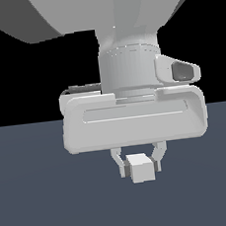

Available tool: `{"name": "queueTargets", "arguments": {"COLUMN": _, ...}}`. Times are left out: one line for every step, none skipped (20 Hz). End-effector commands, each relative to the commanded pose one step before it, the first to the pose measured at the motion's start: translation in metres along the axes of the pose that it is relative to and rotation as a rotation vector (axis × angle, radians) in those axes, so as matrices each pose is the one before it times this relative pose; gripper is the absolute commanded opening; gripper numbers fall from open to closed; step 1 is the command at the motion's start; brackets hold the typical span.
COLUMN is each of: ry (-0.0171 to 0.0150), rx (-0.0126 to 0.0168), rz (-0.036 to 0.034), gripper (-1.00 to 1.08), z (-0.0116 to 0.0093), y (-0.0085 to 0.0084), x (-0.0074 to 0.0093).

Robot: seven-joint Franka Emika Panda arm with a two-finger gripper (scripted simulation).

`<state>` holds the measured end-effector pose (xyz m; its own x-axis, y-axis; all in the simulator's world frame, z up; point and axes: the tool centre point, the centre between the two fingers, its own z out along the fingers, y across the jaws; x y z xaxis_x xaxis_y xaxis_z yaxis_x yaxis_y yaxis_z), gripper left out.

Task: Plug the charger into the wall socket.

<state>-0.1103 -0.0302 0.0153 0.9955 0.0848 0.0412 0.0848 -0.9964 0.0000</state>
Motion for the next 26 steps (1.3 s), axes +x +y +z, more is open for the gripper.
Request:
{"name": "queueTargets", "arguments": {"ry": 0.00108, "rx": 0.00000, "rz": 0.00426, "gripper": -1.00, "z": -0.00424, "y": -0.00640, "x": 0.00670}}
{"name": "queueTargets", "arguments": {"ry": 0.00003, "rx": -0.00007, "rz": 0.00301, "gripper": -1.00, "z": -0.00223, "y": -0.00341, "x": 0.00361}}
{"name": "queueTargets", "arguments": {"ry": 0.00003, "rx": -0.00010, "rz": 0.00352, "gripper": -1.00, "z": -0.00250, "y": -0.00375, "x": 0.00406}}
{"name": "queueTargets", "arguments": {"ry": 0.00003, "rx": -0.00012, "rz": 0.00378, "gripper": -1.00, "z": -0.00275, "y": -0.00417, "x": 0.00448}}
{"name": "queueTargets", "arguments": {"ry": 0.00003, "rx": -0.00015, "rz": 0.00414, "gripper": -1.00, "z": -0.00298, "y": -0.00448, "x": 0.00486}}
{"name": "queueTargets", "arguments": {"ry": 0.00003, "rx": -0.00018, "rz": 0.00442, "gripper": -1.00, "z": -0.00318, "y": -0.00477, "x": 0.00520}}
{"name": "queueTargets", "arguments": {"ry": 0.00002, "rx": -0.00020, "rz": 0.00468, "gripper": -1.00, "z": -0.00335, "y": -0.00502, "x": 0.00551}}
{"name": "queueTargets", "arguments": {"ry": 0.00002, "rx": -0.00022, "rz": 0.00488, "gripper": -1.00, "z": -0.00351, "y": -0.00526, "x": 0.00579}}
{"name": "queueTargets", "arguments": {"ry": 0.00002, "rx": -0.00025, "rz": 0.00512, "gripper": -1.00, "z": -0.00364, "y": -0.00544, "x": 0.00605}}
{"name": "queueTargets", "arguments": {"ry": 0.00002, "rx": -0.00027, "rz": 0.00530, "gripper": -1.00, "z": -0.00376, "y": -0.00560, "x": 0.00628}}
{"name": "queueTargets", "arguments": {"ry": 0.00002, "rx": -0.00028, "rz": 0.00547, "gripper": -1.00, "z": -0.00386, "y": -0.00573, "x": 0.00649}}
{"name": "queueTargets", "arguments": {"ry": 0.00001, "rx": -0.00029, "rz": 0.00560, "gripper": -1.00, "z": -0.00394, "y": -0.00585, "x": 0.00667}}
{"name": "queueTargets", "arguments": {"ry": 0.00001, "rx": -0.00030, "rz": 0.00573, "gripper": -1.00, "z": -0.00400, "y": -0.00594, "x": 0.00685}}
{"name": "queueTargets", "arguments": {"ry": 0.00001, "rx": -0.00030, "rz": 0.00577, "gripper": -1.00, "z": -0.00401, "y": -0.00596, "x": 0.00693}}
{"name": "queueTargets", "arguments": {"ry": 0.00001, "rx": -0.00028, "rz": 0.00547, "gripper": -1.00, "z": -0.00378, "y": -0.00561, "x": 0.00660}}
{"name": "queueTargets", "arguments": {"ry": 0.00000, "rx": -0.00026, "rz": 0.00511, "gripper": -1.00, "z": -0.00350, "y": -0.00519, "x": 0.00617}}
{"name": "queueTargets", "arguments": {"ry": 0.00000, "rx": -0.00023, "rz": 0.00468, "gripper": -1.00, "z": -0.00320, "y": -0.00478, "x": 0.00572}}
{"name": "queueTargets", "arguments": {"ry": 0.00000, "rx": -0.00021, "rz": 0.00431, "gripper": -1.00, "z": -0.00291, "y": -0.00432, "x": 0.00526}}
{"name": "queueTargets", "arguments": {"ry": 0.00000, "rx": -0.00018, "rz": 0.00390, "gripper": -1.00, "z": -0.00262, "y": -0.00390, "x": 0.00481}}
{"name": "queueTargets", "arguments": {"ry": -0.00001, "rx": -0.00016, "rz": 0.00358, "gripper": -1.00, "z": -0.00236, "y": -0.00350, "x": 0.00439}}
{"name": "queueTargets", "arguments": {"ry": -0.00001, "rx": -0.00014, "rz": 0.00316, "gripper": -1.00, "z": -0.00212, "y": -0.00320, "x": 0.00399}}
{"name": "queueTargets", "arguments": {"ry": -0.00001, "rx": -0.00013, "rz": 0.00293, "gripper": -1.00, "z": -0.00190, "y": -0.00282, "x": 0.00362}}
{"name": "queueTargets", "arguments": {"ry": -0.00001, "rx": -0.00011, "rz": 0.00258, "gripper": -1.00, "z": -0.00169, "y": -0.00253, "x": 0.00325}}
{"name": "queueTargets", "arguments": {"ry": -0.00001, "rx": -0.00009, "rz": 0.00229, "gripper": -1.00, "z": -0.00148, "y": -0.00222, "x": 0.00290}}
{"name": "queueTargets", "arguments": {"ry": -0.00001, "rx": -0.00008, "rz": 0.00195, "gripper": -1.00, "z": -0.00128, "y": -0.00195, "x": 0.00256}}
{"name": "queueTargets", "arguments": {"ry": -0.00001, "rx": -0.00006, "rz": 0.00169, "gripper": -1.00, "z": -0.00109, "y": -0.00166, "x": 0.00223}}
